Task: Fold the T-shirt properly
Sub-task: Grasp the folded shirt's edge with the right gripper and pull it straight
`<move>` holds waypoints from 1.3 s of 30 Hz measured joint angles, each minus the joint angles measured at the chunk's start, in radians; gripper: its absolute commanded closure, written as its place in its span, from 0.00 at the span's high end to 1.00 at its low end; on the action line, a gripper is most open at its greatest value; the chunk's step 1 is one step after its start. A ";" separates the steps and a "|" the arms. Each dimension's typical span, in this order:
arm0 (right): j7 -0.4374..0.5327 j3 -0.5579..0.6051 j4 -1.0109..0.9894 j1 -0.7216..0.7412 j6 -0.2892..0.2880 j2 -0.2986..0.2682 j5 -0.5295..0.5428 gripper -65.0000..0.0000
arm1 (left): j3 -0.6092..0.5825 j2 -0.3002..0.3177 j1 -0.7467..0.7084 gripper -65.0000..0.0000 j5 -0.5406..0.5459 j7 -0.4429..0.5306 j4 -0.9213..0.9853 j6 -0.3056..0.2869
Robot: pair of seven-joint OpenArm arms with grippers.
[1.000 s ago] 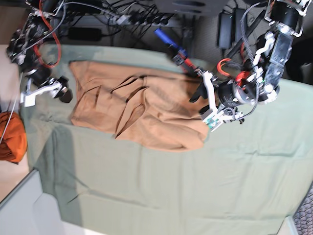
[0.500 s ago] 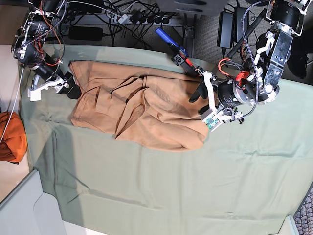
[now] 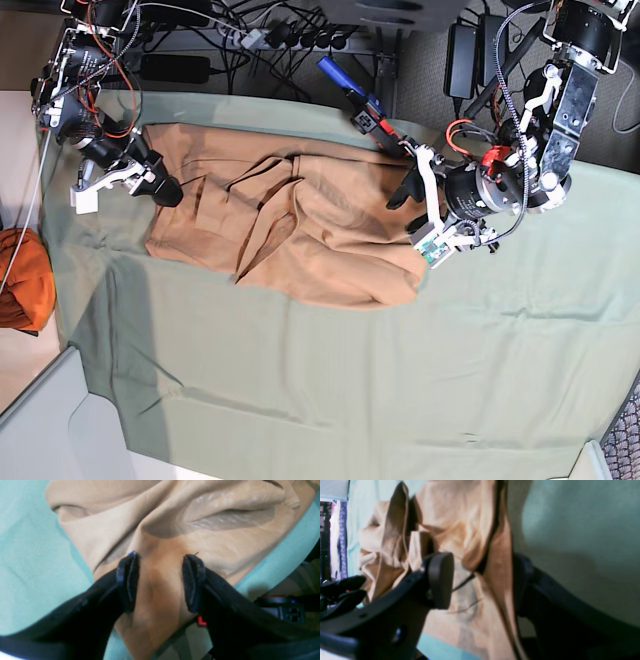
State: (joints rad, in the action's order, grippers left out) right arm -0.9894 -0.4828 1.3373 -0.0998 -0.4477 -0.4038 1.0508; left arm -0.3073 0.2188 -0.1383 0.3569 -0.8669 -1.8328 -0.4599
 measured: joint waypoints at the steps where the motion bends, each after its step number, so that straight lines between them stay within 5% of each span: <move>1: 0.000 0.000 0.002 0.000 0.000 0.003 0.002 0.55 | 0.000 0.000 0.000 0.49 0.000 0.000 0.000 0.000; 30: -0.054 0.086 0.037 0.047 -0.005 0.055 0.018 0.55 | 0.000 0.000 0.000 0.49 0.007 -0.008 0.000 0.000; 39: -0.111 0.089 0.037 0.047 -0.005 -0.034 0.032 0.55 | -0.001 0.032 0.000 0.49 0.039 -0.023 0.000 -0.012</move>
State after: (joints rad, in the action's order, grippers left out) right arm -1.1000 -0.3939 1.3743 -0.0528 -0.4526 -0.4377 1.0824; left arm -0.3080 0.2504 -0.1383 0.3962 -0.8902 -1.8328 -0.4721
